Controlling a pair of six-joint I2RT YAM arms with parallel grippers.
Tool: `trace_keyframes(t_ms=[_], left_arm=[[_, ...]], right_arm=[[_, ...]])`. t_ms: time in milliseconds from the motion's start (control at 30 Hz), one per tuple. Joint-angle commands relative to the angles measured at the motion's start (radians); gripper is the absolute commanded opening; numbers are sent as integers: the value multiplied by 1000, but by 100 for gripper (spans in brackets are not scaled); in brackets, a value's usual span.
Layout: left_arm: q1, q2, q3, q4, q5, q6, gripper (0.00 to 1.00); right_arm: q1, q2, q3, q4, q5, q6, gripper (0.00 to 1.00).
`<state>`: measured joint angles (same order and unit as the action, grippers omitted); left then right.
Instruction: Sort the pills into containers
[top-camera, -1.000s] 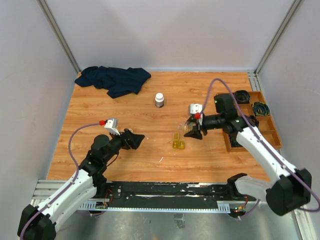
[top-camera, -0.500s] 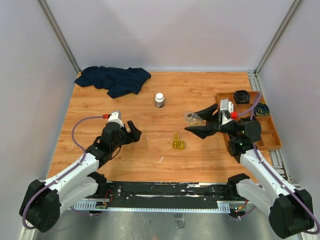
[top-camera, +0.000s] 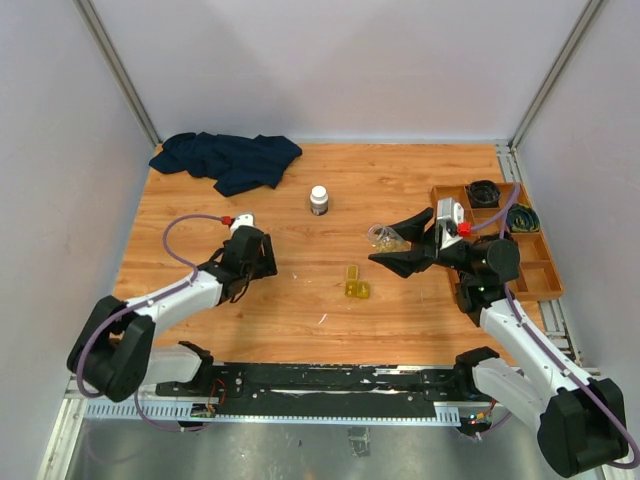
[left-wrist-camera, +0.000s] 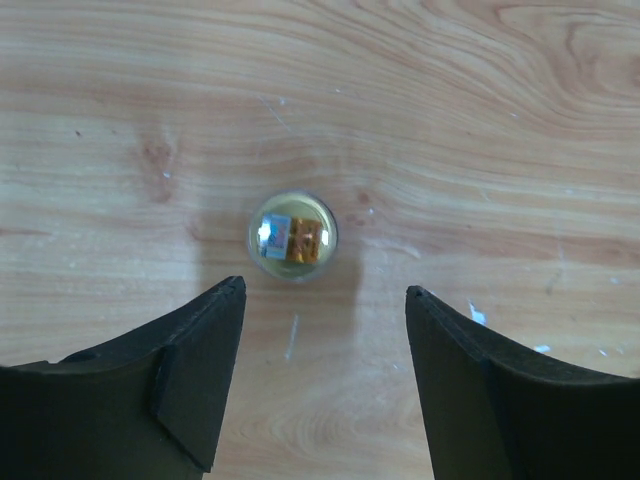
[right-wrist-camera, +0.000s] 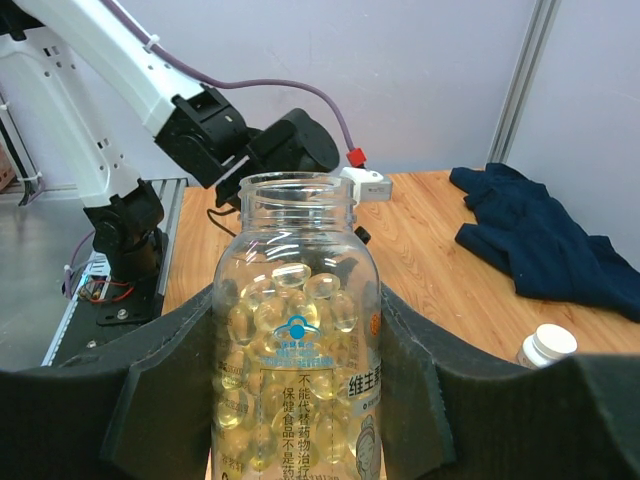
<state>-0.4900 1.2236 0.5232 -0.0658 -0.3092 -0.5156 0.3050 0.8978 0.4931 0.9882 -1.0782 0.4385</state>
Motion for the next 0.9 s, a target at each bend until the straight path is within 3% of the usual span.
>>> trace_keyframes(t_ms=[0,100,167,300,700,867], left_arm=[[6,101,80,-26,-117,33,66],[7,161,117,-41,-151,34,65],[8,197,131,-49,-160,33,59],[14,244,148,-47,-169,35,58],[27,265,154,-21,-138,37,57],[27,267,157,-16,-126,41,49]], right_arm=[[-32,-5,-8,12,-4,-28,1],[-32,-2,-7,10,-5,-29,1],[-32,0,-7,9,-6,-30,1],[-33,0,-7,6,-5,-29,1],[-35,1,-5,6,-9,-24,1],[-36,1,-6,6,-11,-20,1]])
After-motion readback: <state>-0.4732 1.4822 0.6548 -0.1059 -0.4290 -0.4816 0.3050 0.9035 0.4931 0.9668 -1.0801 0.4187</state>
